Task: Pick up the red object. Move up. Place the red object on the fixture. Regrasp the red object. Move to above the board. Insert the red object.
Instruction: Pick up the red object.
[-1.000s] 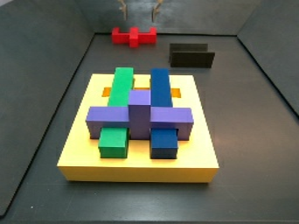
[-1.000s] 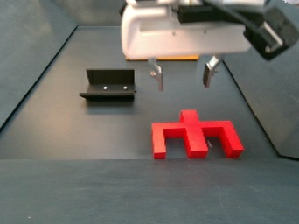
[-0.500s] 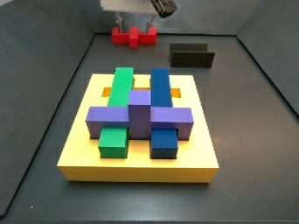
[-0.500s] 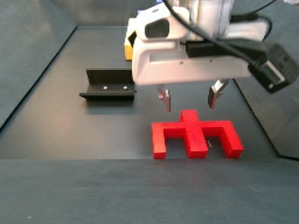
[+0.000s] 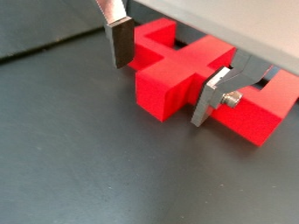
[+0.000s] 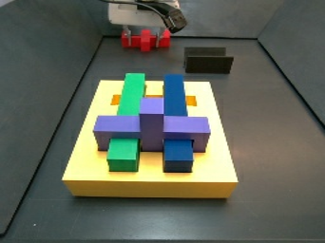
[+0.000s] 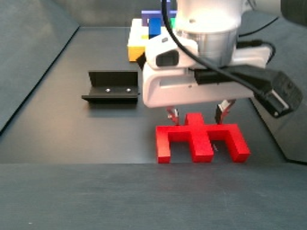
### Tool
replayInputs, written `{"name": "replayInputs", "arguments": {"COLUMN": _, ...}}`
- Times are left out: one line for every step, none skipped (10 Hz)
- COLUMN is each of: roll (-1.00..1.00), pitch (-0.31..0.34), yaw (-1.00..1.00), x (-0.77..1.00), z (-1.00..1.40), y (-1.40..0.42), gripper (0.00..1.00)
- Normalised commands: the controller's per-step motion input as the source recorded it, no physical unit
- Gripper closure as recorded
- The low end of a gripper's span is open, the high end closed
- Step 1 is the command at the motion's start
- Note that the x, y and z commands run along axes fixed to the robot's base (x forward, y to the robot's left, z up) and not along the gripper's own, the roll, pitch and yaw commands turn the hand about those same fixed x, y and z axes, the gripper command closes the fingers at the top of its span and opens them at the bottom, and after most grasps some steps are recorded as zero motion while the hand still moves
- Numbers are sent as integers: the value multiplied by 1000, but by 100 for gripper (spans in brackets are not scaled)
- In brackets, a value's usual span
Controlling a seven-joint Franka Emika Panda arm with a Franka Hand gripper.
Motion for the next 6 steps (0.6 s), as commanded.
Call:
{"name": "replayInputs", "arguments": {"roll": -13, "pitch": 26, "yaw": 0, "x": 0, "z": -129, "y": 117, "gripper": 0}}
{"name": "replayInputs", "arguments": {"roll": -34, "pitch": 4, "yaw": 0, "x": 17, "z": 0, "y": 86, "gripper": 0}}
{"name": "replayInputs", "arguments": {"roll": 0, "pitch": 0, "yaw": 0, "x": 0, "z": 0, "y": 0, "gripper": 0}}
{"name": "replayInputs", "arguments": {"roll": 0, "pitch": 0, "yaw": 0, "x": 0, "z": 0, "y": 0, "gripper": 100}}
{"name": "replayInputs", "arguments": {"roll": 0, "pitch": 0, "yaw": 0, "x": 0, "z": 0, "y": 0, "gripper": 100}}
{"name": "replayInputs", "arguments": {"roll": 0, "pitch": 0, "yaw": 0, "x": 0, "z": 0, "y": 0, "gripper": 100}}
